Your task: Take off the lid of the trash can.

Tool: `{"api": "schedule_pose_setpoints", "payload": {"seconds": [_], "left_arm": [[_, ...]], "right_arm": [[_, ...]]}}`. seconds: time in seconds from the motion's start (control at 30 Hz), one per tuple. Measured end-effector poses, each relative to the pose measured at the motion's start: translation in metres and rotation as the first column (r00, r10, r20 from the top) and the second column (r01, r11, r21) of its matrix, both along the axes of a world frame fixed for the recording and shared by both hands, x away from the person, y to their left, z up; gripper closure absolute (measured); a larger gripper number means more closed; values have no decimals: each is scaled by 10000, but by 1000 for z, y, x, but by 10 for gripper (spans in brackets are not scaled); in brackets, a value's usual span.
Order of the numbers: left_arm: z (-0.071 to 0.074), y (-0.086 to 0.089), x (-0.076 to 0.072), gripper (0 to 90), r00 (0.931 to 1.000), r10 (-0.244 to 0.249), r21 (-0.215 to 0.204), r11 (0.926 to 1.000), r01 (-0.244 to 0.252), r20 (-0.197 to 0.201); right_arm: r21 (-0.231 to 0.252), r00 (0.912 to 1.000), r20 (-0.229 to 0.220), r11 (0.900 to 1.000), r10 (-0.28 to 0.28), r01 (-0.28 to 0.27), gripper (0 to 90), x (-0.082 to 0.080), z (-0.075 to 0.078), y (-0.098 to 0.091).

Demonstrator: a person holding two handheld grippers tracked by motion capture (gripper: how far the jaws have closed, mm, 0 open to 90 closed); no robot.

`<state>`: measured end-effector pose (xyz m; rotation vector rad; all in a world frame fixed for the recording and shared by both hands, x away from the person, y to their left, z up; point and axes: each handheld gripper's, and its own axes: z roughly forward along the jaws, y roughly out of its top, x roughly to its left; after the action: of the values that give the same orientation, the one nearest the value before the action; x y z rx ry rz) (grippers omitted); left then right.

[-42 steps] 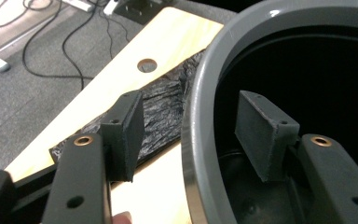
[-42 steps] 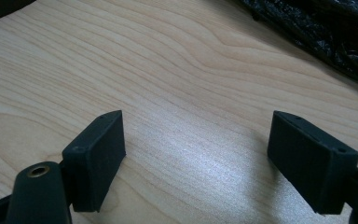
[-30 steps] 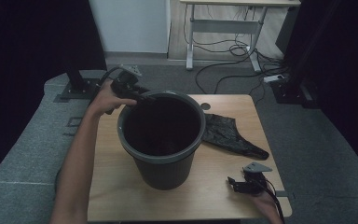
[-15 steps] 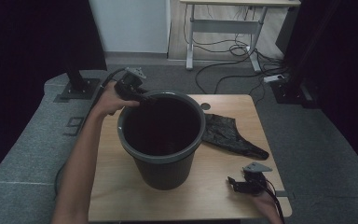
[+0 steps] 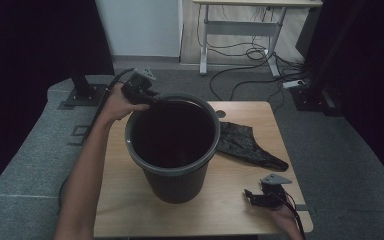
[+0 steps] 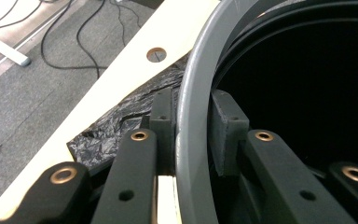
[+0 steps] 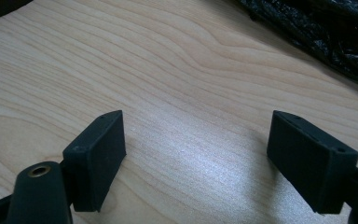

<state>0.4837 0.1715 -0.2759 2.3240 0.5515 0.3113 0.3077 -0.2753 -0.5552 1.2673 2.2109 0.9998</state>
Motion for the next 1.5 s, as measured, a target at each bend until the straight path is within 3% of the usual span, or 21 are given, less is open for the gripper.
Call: {"api": "schedule_pose_setpoints", "payload": {"seconds": [0.17, 0.3, 0.7, 1.33, 1.5], "left_arm": [[4, 4, -1, 739, 9999, 75, -162, 9998, -77, -116], [12, 9, -3, 749, 9999, 13, -542, 9985, -20, -136], [25, 17, -9, 763, 9999, -25, -703, 9975, 14, -167], [54, 22, -26, 766, 9993, 69, -696, 9976, -44, 360], [63, 26, -31, 769, 9990, 171, -978, 9951, -129, 419]], "right_arm": [[1, 10000, 1, 10000, 1, -1, 187, 0, 0, 0], [3, 10000, 0, 10000, 1, -1, 187, 0, 0, 0], [3, 10000, -1, 10000, -1, 1, 187, 0, 0, 0], [11, 10000, 0, 10000, 10, -10, 187, 0, 0, 0], [9, 10000, -3, 10000, 6, -6, 187, 0, 0, 0]]}}
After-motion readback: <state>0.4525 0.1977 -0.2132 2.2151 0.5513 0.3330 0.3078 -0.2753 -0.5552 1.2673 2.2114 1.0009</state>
